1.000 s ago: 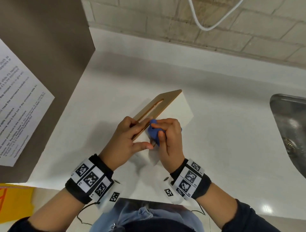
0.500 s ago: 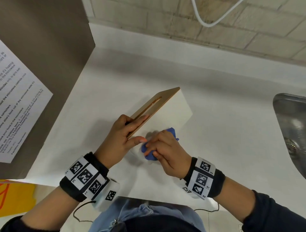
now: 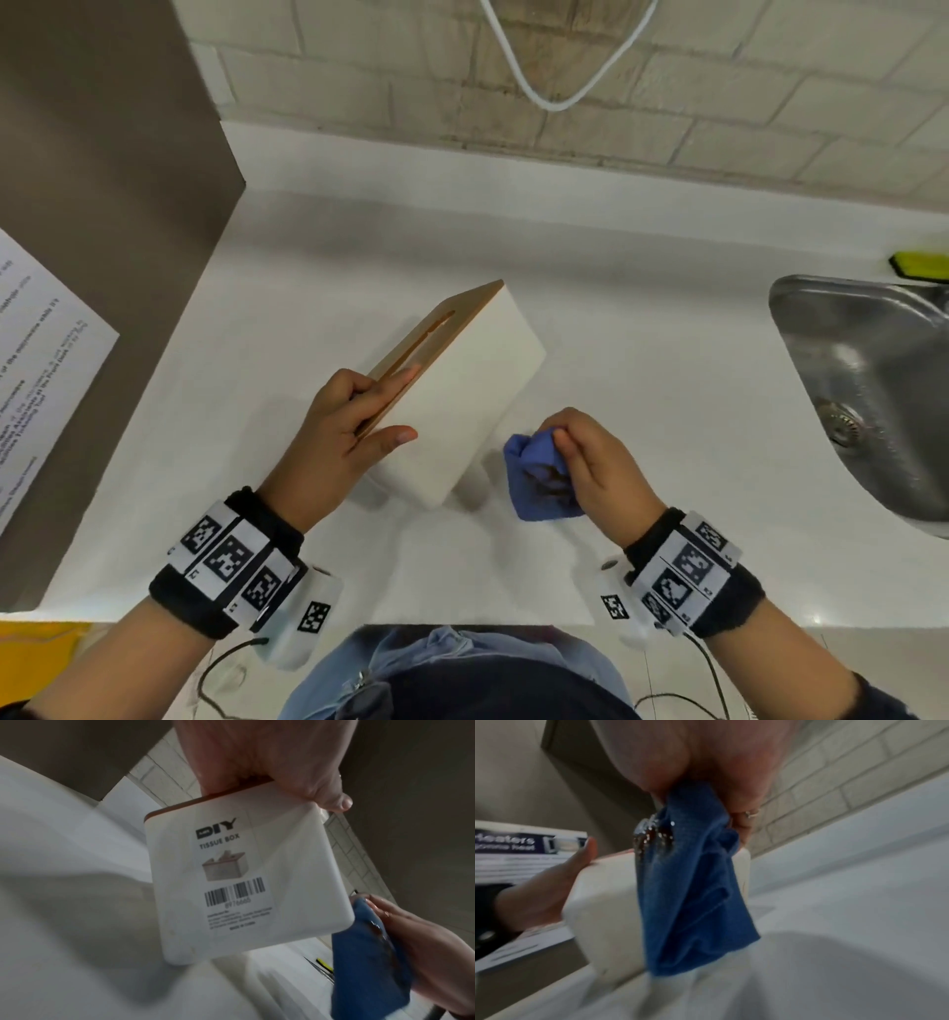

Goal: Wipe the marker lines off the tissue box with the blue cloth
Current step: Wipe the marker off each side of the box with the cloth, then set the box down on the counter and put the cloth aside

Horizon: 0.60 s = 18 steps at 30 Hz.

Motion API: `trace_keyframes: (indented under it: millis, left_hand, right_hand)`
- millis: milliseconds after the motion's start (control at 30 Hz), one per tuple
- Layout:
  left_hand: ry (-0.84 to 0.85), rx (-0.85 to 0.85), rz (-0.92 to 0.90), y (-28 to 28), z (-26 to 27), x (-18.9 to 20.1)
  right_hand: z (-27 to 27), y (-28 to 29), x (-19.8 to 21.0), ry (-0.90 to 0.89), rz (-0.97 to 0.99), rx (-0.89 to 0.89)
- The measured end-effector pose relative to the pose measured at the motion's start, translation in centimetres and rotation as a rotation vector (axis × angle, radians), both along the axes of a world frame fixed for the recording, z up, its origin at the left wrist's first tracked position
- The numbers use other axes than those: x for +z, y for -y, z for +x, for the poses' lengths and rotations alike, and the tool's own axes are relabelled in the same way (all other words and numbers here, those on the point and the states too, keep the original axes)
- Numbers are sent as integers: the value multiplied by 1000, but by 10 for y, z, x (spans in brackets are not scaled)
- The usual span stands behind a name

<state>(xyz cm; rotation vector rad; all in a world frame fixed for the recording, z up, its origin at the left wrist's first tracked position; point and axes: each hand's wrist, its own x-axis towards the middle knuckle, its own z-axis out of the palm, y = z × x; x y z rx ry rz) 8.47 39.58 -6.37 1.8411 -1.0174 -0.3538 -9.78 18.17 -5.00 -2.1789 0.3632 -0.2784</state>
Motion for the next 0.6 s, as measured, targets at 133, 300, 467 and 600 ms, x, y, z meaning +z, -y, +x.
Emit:
trace_keyframes:
  millis: [133, 300, 467, 600]
  left_hand:
    - [87, -42, 43, 6, -8, 2]
    - [221, -82, 170, 24, -32, 13]
    - [442, -147, 320, 55, -73, 13]
    - [428, -154, 380, 70, -93, 3]
  right_hand:
    - [0, 1, 12, 124, 104, -208]
    - [-5, 6, 16, 206, 220, -405]
    - [-35, 53, -6, 80, 256, -771]
    - [-96, 129, -29, -154, 171, -997]
